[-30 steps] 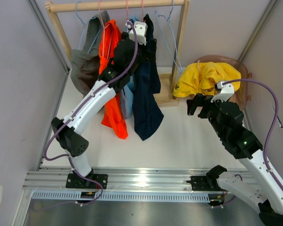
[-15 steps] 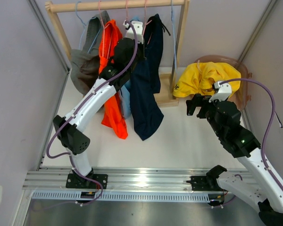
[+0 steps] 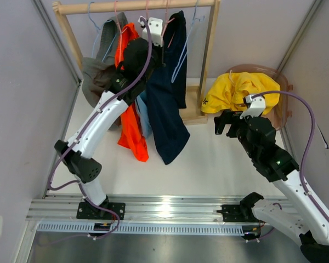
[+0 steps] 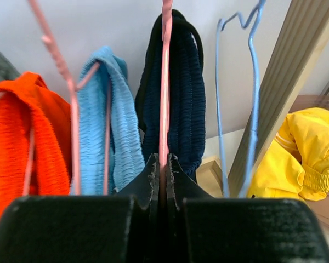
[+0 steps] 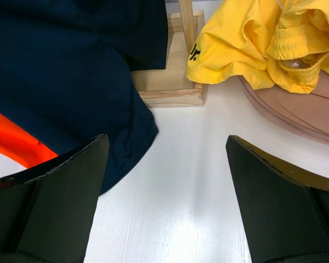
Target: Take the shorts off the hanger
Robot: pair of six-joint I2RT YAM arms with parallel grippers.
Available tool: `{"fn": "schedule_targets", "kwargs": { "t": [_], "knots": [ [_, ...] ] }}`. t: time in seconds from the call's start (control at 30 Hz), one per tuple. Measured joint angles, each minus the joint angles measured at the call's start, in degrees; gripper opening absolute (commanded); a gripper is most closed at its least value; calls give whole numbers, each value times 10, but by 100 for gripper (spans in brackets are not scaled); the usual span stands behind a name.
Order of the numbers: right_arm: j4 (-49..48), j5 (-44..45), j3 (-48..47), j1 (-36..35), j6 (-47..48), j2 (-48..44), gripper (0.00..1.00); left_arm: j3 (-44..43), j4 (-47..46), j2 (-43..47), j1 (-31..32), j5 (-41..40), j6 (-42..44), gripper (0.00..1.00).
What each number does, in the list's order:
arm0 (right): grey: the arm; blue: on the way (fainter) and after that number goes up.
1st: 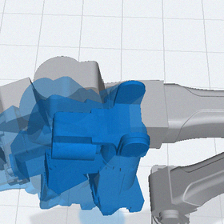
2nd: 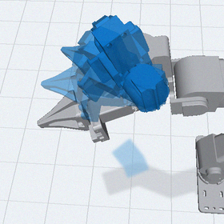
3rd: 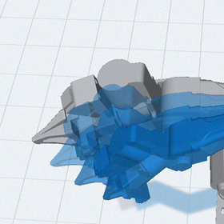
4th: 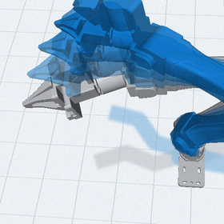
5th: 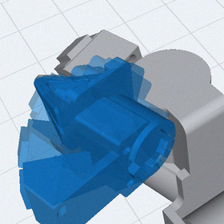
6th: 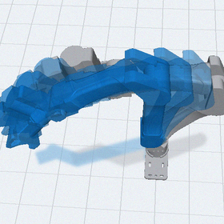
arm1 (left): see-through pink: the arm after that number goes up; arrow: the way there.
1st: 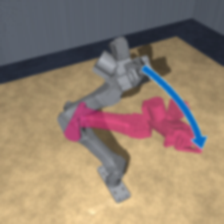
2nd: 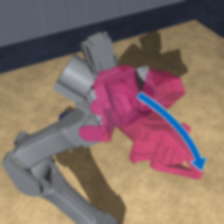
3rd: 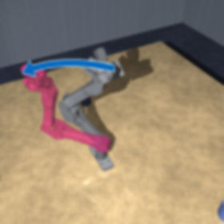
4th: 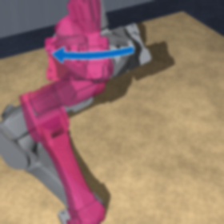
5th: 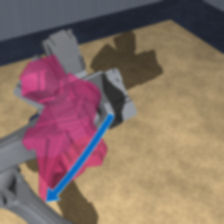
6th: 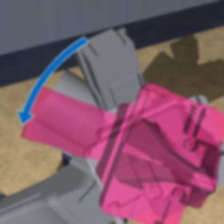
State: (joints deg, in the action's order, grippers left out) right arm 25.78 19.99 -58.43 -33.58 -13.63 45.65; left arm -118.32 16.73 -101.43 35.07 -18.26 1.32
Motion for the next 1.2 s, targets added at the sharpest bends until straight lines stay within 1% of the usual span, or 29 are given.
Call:
{"fn": "schedule_targets", "kwargs": {
  "t": [0.27, 0.33, 0.5, 0.7, 0.8, 0.93, 1.1, 1.2],
  "knots": [
    [-10, -13, 5, 0, -12, 2, 94, -6, 13, 61, 0, -16, 24, 0],
    [-10, -14, 5, 0, -13, 2, 94, 8, 20, 89, 1, -19, 22, 0],
    [-14, -30, 5, 0, -7, 1, 95, 126, 32, 198, 2, -21, 0, 0],
    [-32, -93, -4, 0, 23, 8, 97, 302, 54, 360, 11, 12, -45, 0],
    [-53, -150, -13, 0, 47, 22, 99, 358, 78, 426, 13, 72, -61, 0],
    [-86, -221, -16, 0, 75, 40, 99, 390, 100, 474, 15, 182, -83, 0],
    [-124, -283, -17, 0, 101, 68, 99, 403, 131, 499, 16, 322, -111, 0],
    [-140, -300, -17, 0, 110, 82, 99, 403, 153, 509, 17, 377, -118, 0]
  ]
}}
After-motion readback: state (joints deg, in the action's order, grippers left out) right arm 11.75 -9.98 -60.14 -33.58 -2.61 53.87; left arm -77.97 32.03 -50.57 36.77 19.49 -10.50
